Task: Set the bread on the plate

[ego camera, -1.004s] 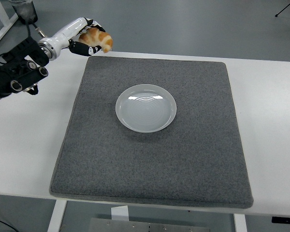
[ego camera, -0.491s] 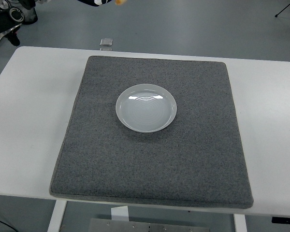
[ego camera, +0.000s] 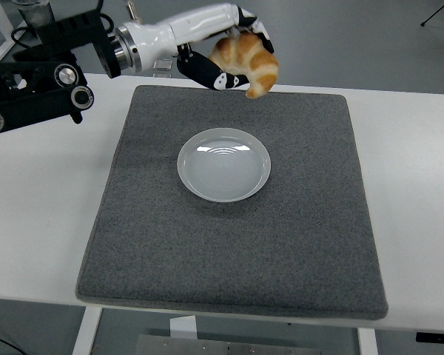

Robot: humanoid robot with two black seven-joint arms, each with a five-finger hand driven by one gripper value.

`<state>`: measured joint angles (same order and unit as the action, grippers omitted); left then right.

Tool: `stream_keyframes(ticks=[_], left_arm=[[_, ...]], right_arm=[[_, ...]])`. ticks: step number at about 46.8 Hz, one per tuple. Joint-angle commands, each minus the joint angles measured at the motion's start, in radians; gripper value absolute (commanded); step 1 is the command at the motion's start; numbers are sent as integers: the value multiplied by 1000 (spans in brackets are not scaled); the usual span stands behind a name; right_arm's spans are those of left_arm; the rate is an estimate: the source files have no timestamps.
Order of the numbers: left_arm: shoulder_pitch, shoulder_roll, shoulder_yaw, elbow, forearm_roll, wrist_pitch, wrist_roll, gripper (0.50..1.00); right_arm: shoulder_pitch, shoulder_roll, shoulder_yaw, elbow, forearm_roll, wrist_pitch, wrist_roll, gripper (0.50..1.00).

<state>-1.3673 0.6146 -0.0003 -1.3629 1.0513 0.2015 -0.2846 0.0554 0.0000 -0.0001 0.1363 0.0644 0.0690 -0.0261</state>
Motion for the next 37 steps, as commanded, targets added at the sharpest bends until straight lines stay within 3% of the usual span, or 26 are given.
stream_keyframes(ticks=[1,8,16,37], left_arm=[[74,-19,-1,34,73,30,-4,500],[207,-90,-9,100,154,85,-19,500],[281,-136,-9,152,167,107,-22,500],[356,-217,-4,321,168,145,-51,500]], right_arm=[[0,0,0,0,0,0,0,952],[0,0,0,0,0,0,0,952],[0,0,0,-1,0,0,0,952],[0,0,0,-1,0,0,0,952]])
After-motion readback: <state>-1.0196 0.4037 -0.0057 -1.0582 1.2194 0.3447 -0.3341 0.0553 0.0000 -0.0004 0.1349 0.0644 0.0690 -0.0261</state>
